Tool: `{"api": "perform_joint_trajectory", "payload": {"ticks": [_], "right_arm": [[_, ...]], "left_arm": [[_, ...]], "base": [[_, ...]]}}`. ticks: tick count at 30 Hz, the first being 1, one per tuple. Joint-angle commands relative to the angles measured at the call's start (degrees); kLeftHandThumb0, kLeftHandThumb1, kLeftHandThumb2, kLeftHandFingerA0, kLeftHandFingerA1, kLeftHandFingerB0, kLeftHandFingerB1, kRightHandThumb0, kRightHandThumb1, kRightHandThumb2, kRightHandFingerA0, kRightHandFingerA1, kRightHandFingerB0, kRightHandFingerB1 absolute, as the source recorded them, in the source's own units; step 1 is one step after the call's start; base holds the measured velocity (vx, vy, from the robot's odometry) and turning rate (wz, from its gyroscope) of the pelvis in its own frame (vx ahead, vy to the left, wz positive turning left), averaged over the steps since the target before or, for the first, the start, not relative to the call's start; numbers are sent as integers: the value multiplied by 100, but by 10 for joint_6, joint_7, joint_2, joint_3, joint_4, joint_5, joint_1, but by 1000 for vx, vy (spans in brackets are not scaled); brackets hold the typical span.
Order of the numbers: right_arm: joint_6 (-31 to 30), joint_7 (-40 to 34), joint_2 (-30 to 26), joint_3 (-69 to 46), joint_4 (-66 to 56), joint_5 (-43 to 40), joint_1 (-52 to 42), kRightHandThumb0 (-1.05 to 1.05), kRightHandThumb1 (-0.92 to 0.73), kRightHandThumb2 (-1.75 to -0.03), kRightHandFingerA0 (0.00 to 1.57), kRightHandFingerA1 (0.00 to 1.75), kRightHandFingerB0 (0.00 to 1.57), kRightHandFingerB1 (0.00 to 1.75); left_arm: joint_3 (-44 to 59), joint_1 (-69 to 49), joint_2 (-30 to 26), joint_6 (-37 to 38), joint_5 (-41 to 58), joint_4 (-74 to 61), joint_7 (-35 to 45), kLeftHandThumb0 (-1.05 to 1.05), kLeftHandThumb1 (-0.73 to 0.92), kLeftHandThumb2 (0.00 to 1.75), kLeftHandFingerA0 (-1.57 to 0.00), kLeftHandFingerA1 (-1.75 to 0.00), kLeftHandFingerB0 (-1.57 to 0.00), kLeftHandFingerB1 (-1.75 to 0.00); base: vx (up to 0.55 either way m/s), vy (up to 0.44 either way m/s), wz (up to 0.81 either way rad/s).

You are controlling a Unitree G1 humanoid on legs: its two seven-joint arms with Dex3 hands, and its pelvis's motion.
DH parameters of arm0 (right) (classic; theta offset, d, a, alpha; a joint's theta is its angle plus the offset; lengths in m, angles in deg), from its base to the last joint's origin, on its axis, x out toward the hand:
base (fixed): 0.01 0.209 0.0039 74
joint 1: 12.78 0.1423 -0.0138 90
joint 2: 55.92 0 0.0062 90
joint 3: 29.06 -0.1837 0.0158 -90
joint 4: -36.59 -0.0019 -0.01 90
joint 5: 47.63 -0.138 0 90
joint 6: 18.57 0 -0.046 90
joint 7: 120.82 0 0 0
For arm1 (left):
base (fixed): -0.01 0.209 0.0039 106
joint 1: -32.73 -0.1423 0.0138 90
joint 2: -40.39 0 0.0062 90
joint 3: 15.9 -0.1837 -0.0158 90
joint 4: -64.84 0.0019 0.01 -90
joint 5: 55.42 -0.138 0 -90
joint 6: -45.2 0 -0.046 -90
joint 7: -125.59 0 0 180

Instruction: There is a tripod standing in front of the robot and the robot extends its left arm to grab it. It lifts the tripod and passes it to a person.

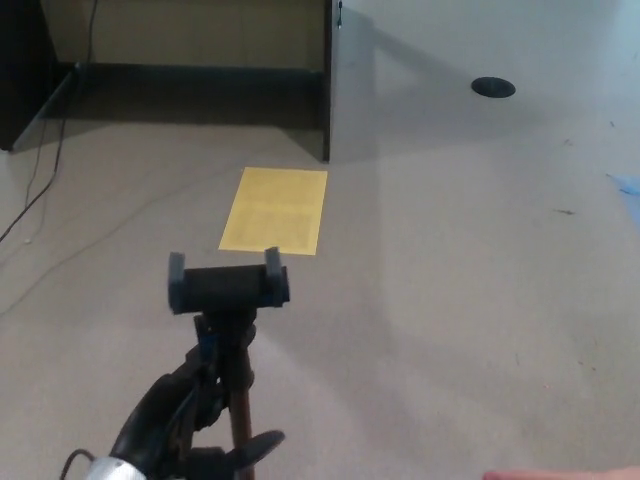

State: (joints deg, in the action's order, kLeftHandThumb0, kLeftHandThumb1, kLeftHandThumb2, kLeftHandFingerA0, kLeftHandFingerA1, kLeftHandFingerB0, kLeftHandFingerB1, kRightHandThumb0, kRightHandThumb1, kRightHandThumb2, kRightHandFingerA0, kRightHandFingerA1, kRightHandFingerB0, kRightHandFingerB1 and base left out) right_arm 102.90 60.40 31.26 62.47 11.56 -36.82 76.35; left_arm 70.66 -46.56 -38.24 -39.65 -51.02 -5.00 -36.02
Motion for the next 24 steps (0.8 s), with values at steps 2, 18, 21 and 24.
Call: {"api": "perform_joint_trajectory", "payload": {"ticks": [2, 18, 21, 24], "right_arm": [[8, 0, -4, -3, 3, -3, 6, -71, -76, -63, 46, 36, 36, 33], [16, 5, -1, -1, 9, -5, 6, -72, -76, -64, 46, 35, 36, 33], [14, 4, -2, 0, 6, -3, 4, -72, -77, -64, 45, 35, 36, 33], [12, 4, -3, -1, 3, -3, 5, -71, -77, -64, 47, 36, 38, 33]], "left_arm": [[6, 31, 14, -10, 0, 37, -15, -61, 41, 54, -11, -32, -10, -24], [27, 74, 81, 4, -65, 96, -210, -9, 64, 55, -80, -175, -67, -175], [22, 76, 90, 8, -82, 94, -236, -11, 64, 56, -81, -175, -67, -173], [17, 76, 96, 19, -87, 88, -237, -9, 65, 55, -78, -175, -64, -172]], "base": [[0, 0, 0], [0, 0, 0], [0, 0, 0], [0, 0, 0]]}}
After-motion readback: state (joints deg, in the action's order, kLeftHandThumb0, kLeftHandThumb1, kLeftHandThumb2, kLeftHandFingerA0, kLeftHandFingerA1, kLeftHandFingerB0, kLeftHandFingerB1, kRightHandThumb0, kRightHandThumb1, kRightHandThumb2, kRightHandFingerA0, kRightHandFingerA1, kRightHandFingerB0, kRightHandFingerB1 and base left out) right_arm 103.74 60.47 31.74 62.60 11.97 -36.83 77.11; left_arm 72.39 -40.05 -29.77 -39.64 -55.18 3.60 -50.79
